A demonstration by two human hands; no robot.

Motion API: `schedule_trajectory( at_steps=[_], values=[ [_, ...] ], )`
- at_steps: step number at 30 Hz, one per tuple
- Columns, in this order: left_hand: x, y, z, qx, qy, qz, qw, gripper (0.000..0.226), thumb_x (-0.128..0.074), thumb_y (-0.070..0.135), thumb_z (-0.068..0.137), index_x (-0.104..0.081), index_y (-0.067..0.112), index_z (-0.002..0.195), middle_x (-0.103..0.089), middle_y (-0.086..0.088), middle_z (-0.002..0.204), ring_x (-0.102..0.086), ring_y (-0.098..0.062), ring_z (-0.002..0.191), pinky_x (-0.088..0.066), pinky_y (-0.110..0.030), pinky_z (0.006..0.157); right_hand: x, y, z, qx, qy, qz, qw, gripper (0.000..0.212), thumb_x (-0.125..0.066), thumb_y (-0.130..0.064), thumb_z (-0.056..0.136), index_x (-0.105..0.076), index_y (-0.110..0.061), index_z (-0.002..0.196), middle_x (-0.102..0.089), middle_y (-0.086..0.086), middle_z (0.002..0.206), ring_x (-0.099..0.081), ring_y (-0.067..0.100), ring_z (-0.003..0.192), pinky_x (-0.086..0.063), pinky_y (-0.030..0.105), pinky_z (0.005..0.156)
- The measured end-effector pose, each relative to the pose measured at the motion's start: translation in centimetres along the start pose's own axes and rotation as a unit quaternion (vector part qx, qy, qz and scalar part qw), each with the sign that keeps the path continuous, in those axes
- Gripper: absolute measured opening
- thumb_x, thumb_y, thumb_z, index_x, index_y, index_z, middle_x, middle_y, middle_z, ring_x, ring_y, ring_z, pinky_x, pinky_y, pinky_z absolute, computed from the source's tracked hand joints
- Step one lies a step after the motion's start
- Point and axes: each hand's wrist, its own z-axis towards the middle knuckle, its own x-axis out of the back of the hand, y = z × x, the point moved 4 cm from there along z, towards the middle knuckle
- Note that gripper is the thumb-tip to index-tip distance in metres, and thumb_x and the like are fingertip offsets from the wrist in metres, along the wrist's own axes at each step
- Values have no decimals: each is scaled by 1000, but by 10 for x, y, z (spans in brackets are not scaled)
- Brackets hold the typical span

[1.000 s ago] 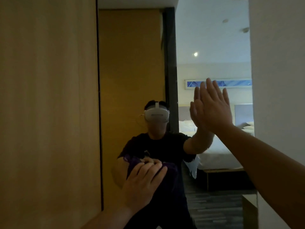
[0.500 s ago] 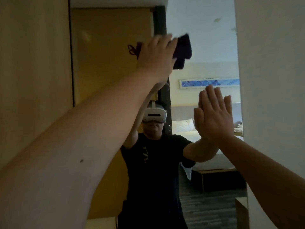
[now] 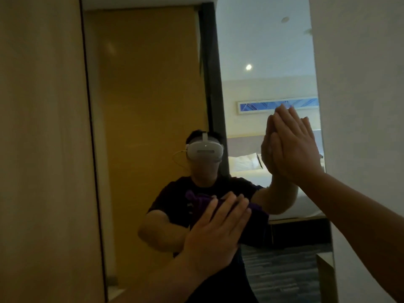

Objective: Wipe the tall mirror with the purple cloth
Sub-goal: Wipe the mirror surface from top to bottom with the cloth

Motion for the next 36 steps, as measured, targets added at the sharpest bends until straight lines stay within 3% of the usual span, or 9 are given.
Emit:
schedule_trajectory(
  at_steps=[3, 7, 11, 16, 21, 26, 30, 33, 36],
  values=[
    [2, 5, -8, 8, 2, -23, 1000, 59, -53, 32, 94, -38, 19, 150, -35, -5, 156, -31, -27, 144, -25, -45, 114, 5, 3, -11, -10, -3, -13, 1000, 59, -18, -39, 103, -32, -8, 151, -27, 13, 160, -13, 25, 151, -6, 45, 123],
    [25, -10, 17, -29, 52, -34, 998, 46, -46, 19, 95, -49, 14, 141, -56, -9, 132, -54, -28, 115, -37, -40, 96, 17, 24, -16, -61, -25, -51, 997, 62, -15, -42, 102, -28, -8, 152, -22, 15, 161, -11, 29, 151, -9, 53, 122],
    [70, -52, 95, 60, 137, -62, 987, 43, -44, 15, 91, -57, 8, 132, -60, -14, 119, -56, -33, 105, -42, -44, 91, 20, 35, -17, -53, -77, -83, 992, 66, -8, -47, 101, -22, -10, 154, -13, 13, 164, -3, 28, 152, -7, 53, 122],
    [136, -125, 222, 145, 207, -11, 967, 51, -60, 17, 86, -52, 11, 136, -58, -11, 128, -54, -32, 113, -41, -44, 96, 18, 36, -19, -48, -75, -77, 993, 64, -9, -46, 103, -19, -11, 156, -7, 9, 165, 3, 25, 152, -6, 50, 123],
    [117, -158, 288, 180, 107, 32, 977, 58, -44, 37, 101, -27, 15, 152, -26, -7, 159, -23, -31, 145, -23, -48, 115, 5, 50, -22, -29, -56, -64, 996, 59, -13, -43, 106, -15, -13, 156, -4, 5, 165, 6, 21, 153, -4, 47, 123],
    [94, -135, 259, 120, 126, 54, 983, 61, -40, 43, 100, -28, 14, 152, -28, -8, 159, -25, -31, 145, -22, -50, 117, 7, 50, -23, -11, -5, 3, 1000, 57, -17, -37, 104, -25, -8, 153, -19, 10, 162, -8, 22, 153, -7, 44, 124],
    [62, -56, 186, 66, 103, 19, 992, 66, -43, 39, 95, -28, 8, 152, -28, -13, 158, -24, -34, 144, -19, -52, 117, 22, 67, -38, -75, 56, 83, 992, 51, -27, -25, 104, -33, -5, 150, -27, 13, 160, -15, 18, 150, -12, 42, 123],
    [26, 6, 122, 35, 73, -12, 997, 65, -42, 37, 97, -27, 7, 152, -26, -14, 159, -21, -35, 146, -15, -51, 117, 24, 93, -57, -157, 37, 86, 983, 53, -28, -30, 103, -34, -7, 151, -25, 12, 161, -13, 15, 150, -13, 43, 123],
    [0, 57, 67, -34, 23, -19, 999, 63, -42, 34, 95, -32, 9, 151, -29, -13, 158, -25, -34, 145, -18, -50, 116, 22, 110, -68, -180, -9, 57, 982, 56, -21, -37, 101, -44, -6, 142, -37, 15, 154, -30, 29, 145, -25, 53, 117]
  ],
)
